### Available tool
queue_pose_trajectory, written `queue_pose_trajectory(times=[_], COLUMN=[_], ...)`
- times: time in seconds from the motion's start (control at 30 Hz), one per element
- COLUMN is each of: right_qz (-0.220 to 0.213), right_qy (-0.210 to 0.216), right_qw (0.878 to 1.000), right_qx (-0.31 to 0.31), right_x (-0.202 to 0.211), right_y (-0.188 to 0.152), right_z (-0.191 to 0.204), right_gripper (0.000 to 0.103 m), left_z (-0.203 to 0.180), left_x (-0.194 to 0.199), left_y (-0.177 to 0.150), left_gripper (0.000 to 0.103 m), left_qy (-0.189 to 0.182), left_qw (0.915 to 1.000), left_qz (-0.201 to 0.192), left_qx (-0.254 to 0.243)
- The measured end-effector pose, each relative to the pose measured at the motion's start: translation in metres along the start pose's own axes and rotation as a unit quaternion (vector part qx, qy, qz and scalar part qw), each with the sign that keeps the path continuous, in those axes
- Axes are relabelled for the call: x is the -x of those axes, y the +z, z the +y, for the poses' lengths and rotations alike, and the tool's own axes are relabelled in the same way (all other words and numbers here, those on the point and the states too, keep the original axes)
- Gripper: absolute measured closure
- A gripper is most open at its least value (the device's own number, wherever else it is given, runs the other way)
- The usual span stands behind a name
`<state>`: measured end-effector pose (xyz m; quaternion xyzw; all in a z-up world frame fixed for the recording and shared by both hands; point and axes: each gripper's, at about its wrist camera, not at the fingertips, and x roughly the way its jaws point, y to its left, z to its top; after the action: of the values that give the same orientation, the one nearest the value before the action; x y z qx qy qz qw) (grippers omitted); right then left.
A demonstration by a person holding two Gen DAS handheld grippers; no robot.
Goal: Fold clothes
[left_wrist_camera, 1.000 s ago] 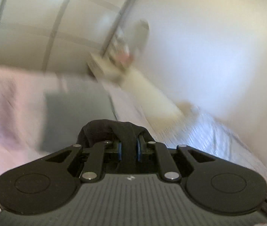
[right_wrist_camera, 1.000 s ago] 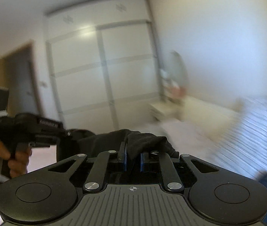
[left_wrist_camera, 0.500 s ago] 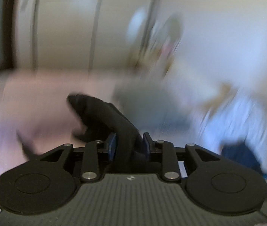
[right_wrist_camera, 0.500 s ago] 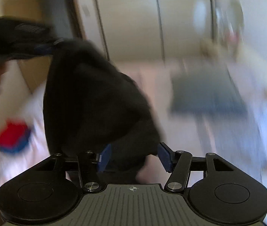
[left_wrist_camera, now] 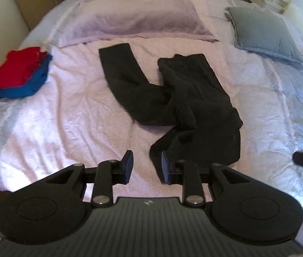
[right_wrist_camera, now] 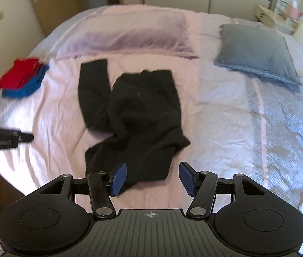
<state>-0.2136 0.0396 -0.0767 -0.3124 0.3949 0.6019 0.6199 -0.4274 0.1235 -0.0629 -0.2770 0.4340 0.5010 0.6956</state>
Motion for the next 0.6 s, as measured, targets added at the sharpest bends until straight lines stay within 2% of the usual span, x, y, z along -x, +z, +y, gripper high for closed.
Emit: queue_pose_trajectory(times=[0.13, 0.33, 0.6], right_qz=[0.009, 0.017, 0.029], right_qy=[0.006, 0.006, 0.012], right_qw=[1.000, 0.999, 0.999], right_qx=[0.020, 0.027, 0.039], right_x=[0.018, 0.036, 0.055], right_y=[-0.032, -0.071, -0.118], right_z=[0.009, -0.003, -0.009], right_gripper=[0.045, 0.045, 0.045], left_z=[-0.009, -0.036, -0.064], left_x=[0.020, 0.056, 0.092], left_y=[-0.022, -0.059, -0.108], left_gripper=[0.077, 0.075, 0.073], left_qy=[0.016, 0.025, 0.031], left_qw=[0.9997, 0.9987, 0.9979], left_qz=[-0.016, -0.042, -0.052], left_qx=[0.008, 0.017, 0.021])
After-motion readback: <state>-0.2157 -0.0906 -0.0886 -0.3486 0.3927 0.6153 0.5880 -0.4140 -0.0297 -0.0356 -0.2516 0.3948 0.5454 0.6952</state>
